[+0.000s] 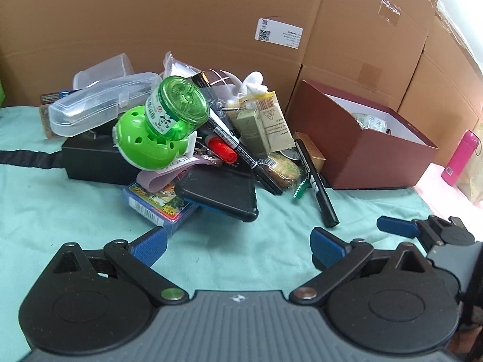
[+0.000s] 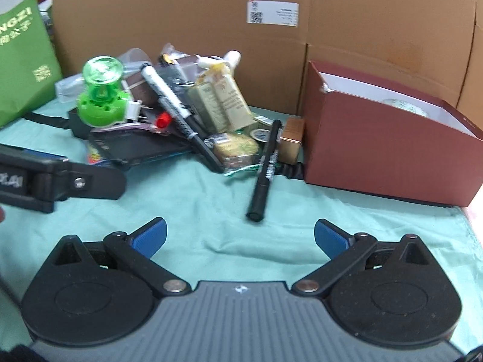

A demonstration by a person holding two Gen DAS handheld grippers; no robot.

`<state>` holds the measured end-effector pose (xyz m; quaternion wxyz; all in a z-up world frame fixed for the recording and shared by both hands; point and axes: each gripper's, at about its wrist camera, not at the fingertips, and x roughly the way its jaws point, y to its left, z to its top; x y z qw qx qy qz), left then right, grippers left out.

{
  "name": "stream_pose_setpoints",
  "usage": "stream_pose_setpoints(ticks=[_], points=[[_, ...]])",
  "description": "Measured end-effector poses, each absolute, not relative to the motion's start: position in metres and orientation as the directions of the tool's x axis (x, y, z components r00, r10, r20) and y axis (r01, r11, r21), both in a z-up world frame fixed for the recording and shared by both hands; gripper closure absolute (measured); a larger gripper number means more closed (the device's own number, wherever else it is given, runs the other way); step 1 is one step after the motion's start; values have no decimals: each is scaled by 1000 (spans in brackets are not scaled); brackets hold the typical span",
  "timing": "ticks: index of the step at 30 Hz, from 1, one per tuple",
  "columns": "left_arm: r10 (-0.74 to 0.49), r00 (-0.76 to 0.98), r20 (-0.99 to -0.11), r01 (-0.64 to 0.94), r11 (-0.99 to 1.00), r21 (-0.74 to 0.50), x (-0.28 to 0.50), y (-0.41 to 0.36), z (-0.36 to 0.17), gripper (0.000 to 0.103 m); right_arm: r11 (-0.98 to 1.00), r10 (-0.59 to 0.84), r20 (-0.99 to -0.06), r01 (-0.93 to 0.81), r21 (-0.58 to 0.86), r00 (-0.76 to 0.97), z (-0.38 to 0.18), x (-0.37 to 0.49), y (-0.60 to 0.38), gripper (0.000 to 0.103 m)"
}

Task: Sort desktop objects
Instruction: 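Withdraw the left tool from the box toward the black marker, then grasp the black marker with the right tool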

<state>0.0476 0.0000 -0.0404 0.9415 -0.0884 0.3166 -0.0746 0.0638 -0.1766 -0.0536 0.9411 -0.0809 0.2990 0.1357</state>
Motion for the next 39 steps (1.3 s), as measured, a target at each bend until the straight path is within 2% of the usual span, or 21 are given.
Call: stream_pose_setpoints(ticks=[5,9,11,15,17,20,21,25,26,27,28,39], points=[[-256,761,-596,157,964,-214,61,-11,-44,2,962,189,-586,-267,-50,788,-57,84,-183,3],[-341,737,-583,221,937,-269,68,-16,-43,11,962,179,-610,-267,-55,772,-65,97,-184,24],[-366,728,-579,226,926,-302,72,-17,-43,12,961,201,-606,-274,-28,769,-66,102,-186,28],[-380,707,-597,185,913,-364,84,-20,-43,12,961,214,-599,-277,-13,771,-66,108,-184,46],[-385,697,-605,170,908,-383,89,-24,-44,14,960,221,-598,-281,-7,771,-66,111,-183,49],[-393,692,-606,163,902,-399,93,-27,-45,16,961,222,-595,-276,0,773,-65,112,-185,63],[-398,688,-607,162,899,-406,95,-28,-45,18,962,222,-593,-275,1,774,-65,112,-185,71],[-400,681,-613,162,899,-407,94,-32,-45,26,959,230,-594,-283,4,771,-63,104,-189,84],[-410,673,-615,169,895,-412,94,-33,-46,32,957,236,-596,-291,3,768,-63,101,-190,86],[-424,665,-615,176,889,-422,94,-34,-47,38,955,239,-599,-298,1,765,-62,98,-191,87],[-430,662,-614,178,886,-429,94,-35,-48,39,953,237,-601,-304,-10,763,-62,94,-192,87],[-437,631,-641,187,887,-421,104,-71,-59,40,929,316,-616,-368,45,722,-58,44,-217,89]])
